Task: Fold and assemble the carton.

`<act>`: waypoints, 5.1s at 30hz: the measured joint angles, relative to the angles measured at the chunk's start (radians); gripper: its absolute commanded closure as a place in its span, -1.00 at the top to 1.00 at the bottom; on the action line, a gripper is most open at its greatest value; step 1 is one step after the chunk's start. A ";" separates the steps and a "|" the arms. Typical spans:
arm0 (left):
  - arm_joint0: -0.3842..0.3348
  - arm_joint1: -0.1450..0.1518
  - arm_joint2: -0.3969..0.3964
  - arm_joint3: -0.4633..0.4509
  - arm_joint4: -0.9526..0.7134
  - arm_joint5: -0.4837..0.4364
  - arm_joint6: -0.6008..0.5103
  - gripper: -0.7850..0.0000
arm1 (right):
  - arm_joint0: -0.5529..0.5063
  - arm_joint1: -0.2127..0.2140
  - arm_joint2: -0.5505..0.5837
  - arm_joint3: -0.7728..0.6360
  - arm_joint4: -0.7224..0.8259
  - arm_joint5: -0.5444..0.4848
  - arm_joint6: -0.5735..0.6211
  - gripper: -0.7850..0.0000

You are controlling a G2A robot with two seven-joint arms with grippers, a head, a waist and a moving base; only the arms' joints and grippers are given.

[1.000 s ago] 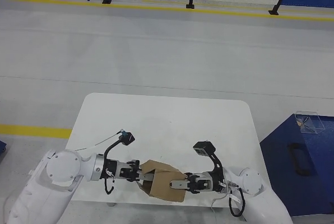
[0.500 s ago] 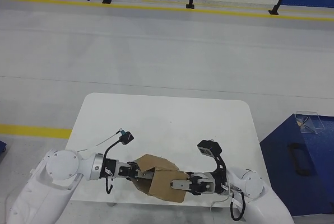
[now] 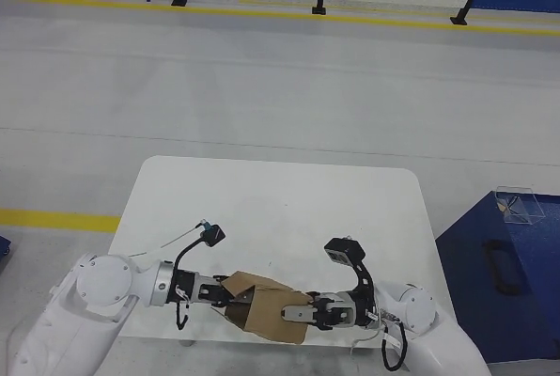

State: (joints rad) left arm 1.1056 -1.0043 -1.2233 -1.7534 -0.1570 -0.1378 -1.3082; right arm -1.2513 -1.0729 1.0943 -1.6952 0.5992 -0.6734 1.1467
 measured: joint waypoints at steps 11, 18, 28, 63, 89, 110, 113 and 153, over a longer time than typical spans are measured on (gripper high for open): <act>0.039 0.014 -0.071 0.021 -0.092 0.010 0.033 -1.00 | -0.003 0.013 0.045 0.054 0.029 -0.040 -0.045 1.00; 0.043 0.013 -0.078 0.018 -0.121 -0.021 0.083 -1.00 | -0.013 0.017 0.089 0.085 0.133 -0.013 -0.061 1.00; 0.000 -0.004 -0.046 0.145 -0.465 0.274 0.057 -1.00 | -0.039 0.015 0.138 0.062 -0.010 -0.077 -0.218 1.00; -0.084 -0.040 0.104 0.264 -0.684 0.645 0.275 -1.00 | -0.078 0.015 0.237 0.012 -0.246 0.001 -0.465 1.00; -0.001 -0.040 0.076 0.161 -0.635 0.438 0.348 -1.00 | 0.009 -0.045 0.012 0.144 -0.977 0.084 -0.815 1.00; 0.018 -0.062 0.143 0.161 -0.594 0.357 0.458 -1.00 | -0.024 -0.042 0.076 0.080 -1.075 0.107 -0.925 1.00; 0.014 -0.066 0.148 0.174 -0.620 0.384 0.473 -1.00 | -0.044 -0.040 0.087 0.058 -1.066 0.089 -0.922 1.00; 0.088 -0.069 0.136 0.072 -0.501 0.251 0.391 -1.00 | -0.027 -0.047 0.115 0.053 -1.042 0.183 -0.849 1.00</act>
State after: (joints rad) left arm 1.1941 -1.0728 -1.0871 -1.6815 -0.6582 0.1135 -0.9177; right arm -1.2784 -1.1199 1.2092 -1.6418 -0.4428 -0.4905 0.2975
